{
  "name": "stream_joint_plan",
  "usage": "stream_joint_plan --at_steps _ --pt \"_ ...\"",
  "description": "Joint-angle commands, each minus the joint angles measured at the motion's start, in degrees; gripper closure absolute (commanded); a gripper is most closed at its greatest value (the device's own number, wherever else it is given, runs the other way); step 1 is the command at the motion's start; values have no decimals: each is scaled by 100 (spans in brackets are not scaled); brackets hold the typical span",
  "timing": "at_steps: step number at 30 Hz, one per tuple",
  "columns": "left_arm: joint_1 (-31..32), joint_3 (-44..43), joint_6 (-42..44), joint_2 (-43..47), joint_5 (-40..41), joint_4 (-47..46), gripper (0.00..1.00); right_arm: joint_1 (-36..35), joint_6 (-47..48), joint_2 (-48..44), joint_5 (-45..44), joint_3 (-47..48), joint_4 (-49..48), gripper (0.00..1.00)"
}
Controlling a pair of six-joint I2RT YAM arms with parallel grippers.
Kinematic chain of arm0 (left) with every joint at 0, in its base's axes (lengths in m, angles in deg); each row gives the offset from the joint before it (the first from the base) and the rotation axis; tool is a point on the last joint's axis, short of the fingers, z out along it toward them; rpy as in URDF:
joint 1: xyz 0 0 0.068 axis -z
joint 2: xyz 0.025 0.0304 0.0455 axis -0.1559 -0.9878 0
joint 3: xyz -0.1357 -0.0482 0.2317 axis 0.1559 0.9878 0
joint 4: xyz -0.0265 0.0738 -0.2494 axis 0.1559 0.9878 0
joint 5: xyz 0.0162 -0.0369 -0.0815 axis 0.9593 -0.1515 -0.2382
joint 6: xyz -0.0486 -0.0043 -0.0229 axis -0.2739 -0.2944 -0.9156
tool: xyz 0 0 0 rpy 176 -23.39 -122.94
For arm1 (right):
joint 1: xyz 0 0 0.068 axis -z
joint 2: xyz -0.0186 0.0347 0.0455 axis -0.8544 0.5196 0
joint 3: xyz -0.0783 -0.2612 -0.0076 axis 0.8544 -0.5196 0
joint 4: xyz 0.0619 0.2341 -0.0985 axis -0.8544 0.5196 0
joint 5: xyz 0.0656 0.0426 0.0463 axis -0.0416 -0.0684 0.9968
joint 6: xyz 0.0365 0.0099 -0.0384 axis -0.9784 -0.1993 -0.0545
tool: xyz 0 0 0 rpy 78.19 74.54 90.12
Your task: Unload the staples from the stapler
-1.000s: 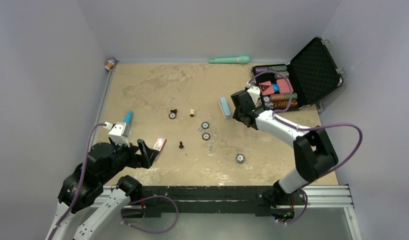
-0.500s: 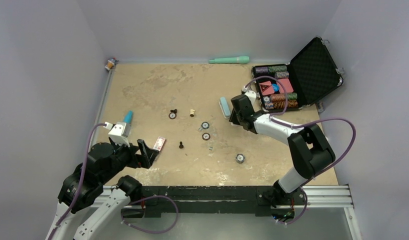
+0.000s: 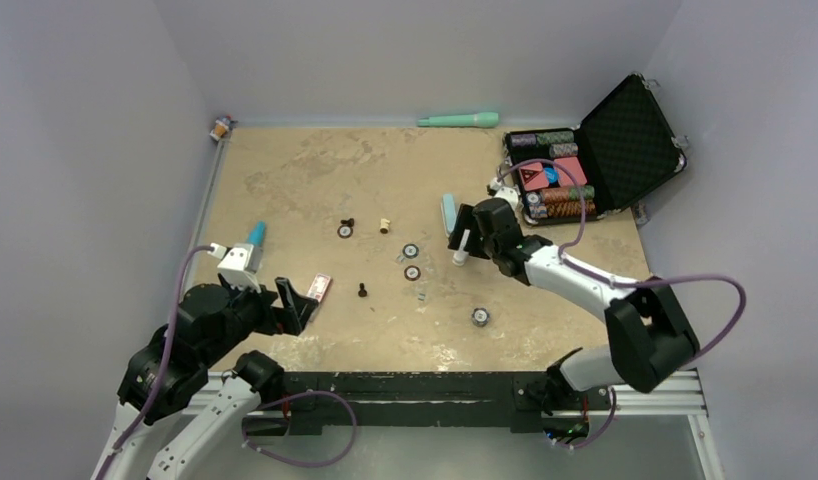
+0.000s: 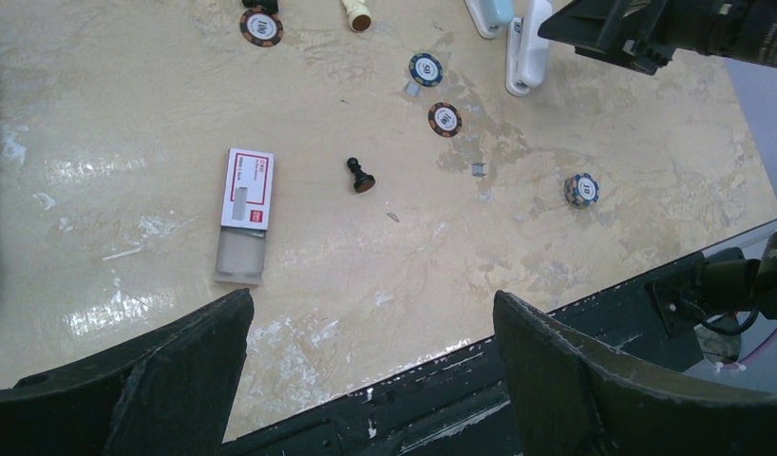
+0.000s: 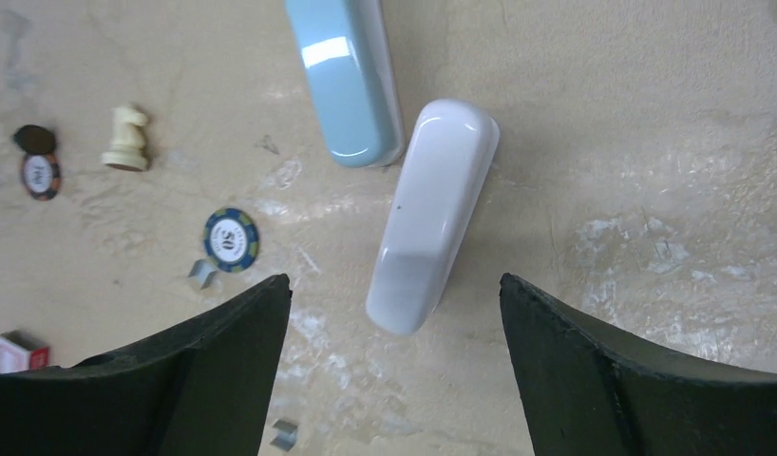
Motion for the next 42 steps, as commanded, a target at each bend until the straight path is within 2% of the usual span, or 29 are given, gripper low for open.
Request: stream_joint_plan --at_steps 1,8,13,16,21,25,31,37,42 --pt "-10 40 -73 -162 172 -263 0 -253 -165 -891 79 -210 46 14" --pt "-7 25 -47 -937 785 -228 0 -1311 -750 -2212 26 -541 382 10" --pt "-7 -124 -53 -2172 1434 -170 1 -2264 -1432 -2915 6 -975 250 10" --pt "-15 -181 -81 -3022 1397 -332 2 -2893 -1850 -3183 -65 -1196 86 10" --pt "-17 -239 -395 -4165 999 -811 3 -3527 -2199 -3289 -300 -1213 163 10" --pt "-55 -346 -735 -4836 1260 -990 4 -3909 -2403 -3372 -389 -1243 55 10" --pt "-290 -505 -1014 -6002 1066 -1332 3 -4389 -2693 -3567 -575 -1322 61 10" --pt "-521 -388 -1094 -6675 1089 -1742 4 -5113 -3101 -3718 -858 -1384 147 10" --pt "-721 -277 -1078 -7087 964 -1932 9 -5571 -3320 -3482 -1037 -1316 131 10"
